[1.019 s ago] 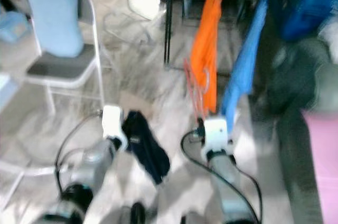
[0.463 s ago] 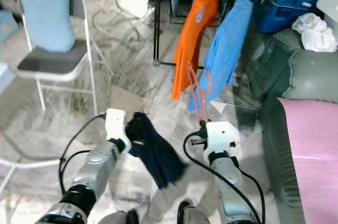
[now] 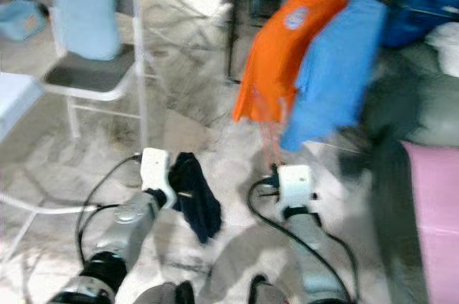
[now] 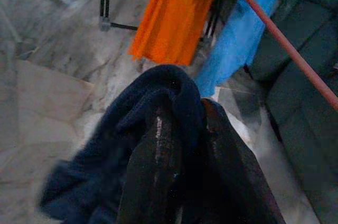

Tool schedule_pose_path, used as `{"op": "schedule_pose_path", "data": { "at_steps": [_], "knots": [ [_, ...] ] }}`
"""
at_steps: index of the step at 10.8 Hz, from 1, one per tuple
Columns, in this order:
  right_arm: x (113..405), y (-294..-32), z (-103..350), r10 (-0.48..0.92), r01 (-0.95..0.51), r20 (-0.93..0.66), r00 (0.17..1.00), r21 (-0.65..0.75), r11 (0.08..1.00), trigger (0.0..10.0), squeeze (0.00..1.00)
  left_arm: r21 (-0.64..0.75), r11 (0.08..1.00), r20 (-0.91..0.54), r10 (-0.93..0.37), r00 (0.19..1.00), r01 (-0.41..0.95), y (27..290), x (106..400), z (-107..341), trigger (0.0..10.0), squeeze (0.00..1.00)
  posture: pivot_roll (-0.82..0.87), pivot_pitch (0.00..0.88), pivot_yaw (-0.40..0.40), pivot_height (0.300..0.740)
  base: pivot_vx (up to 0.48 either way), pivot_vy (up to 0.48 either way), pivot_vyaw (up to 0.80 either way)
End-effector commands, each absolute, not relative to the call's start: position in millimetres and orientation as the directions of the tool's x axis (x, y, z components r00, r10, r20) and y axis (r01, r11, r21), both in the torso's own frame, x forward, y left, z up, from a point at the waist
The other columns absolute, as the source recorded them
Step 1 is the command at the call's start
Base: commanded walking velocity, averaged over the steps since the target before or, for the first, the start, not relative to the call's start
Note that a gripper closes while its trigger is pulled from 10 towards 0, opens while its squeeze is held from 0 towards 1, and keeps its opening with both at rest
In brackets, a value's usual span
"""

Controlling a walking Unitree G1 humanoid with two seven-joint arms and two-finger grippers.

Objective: Hang hanger

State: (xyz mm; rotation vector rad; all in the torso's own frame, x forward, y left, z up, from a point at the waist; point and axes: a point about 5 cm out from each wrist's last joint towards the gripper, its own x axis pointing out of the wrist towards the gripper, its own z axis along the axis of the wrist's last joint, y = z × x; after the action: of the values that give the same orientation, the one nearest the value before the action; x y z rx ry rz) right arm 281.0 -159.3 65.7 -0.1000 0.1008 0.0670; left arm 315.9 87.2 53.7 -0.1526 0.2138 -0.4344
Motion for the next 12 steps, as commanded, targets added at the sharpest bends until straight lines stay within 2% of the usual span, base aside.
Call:
{"op": "schedule_pose_path", "data": {
  "at_steps": [1,3,8,10,12],
  "knots": [
    [279.3,-156.1,64.5,0.065,-0.074,-0.106,0.992,-0.084,0.994,10.0,0.0,-0.169,0.898,-0.156,-0.432,0.888,0.407,90.6,316.4,56.3,10.0,0.0,-0.12,0.187,0.041,0.74,0.0,0.48,0.0],
    [280.0,-155.9,64.4,0.062,-0.071,-0.109,0.992,-0.082,0.994,10.0,0.0,-0.167,0.895,-0.159,-0.438,0.885,0.413,90.3,315.9,55.9,10.0,0.0,-0.12,0.187,0.042,0.74,0.0,0.48,0.0],
    [279.2,-155.6,62.7,0.059,-0.069,-0.117,0.991,-0.081,0.994,10.0,0.0,-0.16,0.892,-0.166,-0.447,0.879,0.423,89.4,314.4,54.4,10.0,0.0,-0.12,0.19,0.045,0.74,0.0,0.456,-0.72],
    [279.5,-156.0,62.9,0.061,-0.071,-0.112,0.992,-0.083,0.994,10.0,0.0,-0.155,0.89,-0.153,-0.45,0.88,0.428,89.9,314.6,56.3,10.0,0.0,-0.11,0.187,0.044,0.74,0.0,0.0,0.0],
    [278.8,-155.9,62.8,0.064,-0.074,-0.11,0.992,-0.086,0.994,10.0,0.0,-0.122,0.862,-0.127,-0.505,0.854,0.491,88.6,312.7,59.8,10.0,0.0,-0.11,0.188,0.044,0.74,0.0,0.0,0.0]
  ]
}}
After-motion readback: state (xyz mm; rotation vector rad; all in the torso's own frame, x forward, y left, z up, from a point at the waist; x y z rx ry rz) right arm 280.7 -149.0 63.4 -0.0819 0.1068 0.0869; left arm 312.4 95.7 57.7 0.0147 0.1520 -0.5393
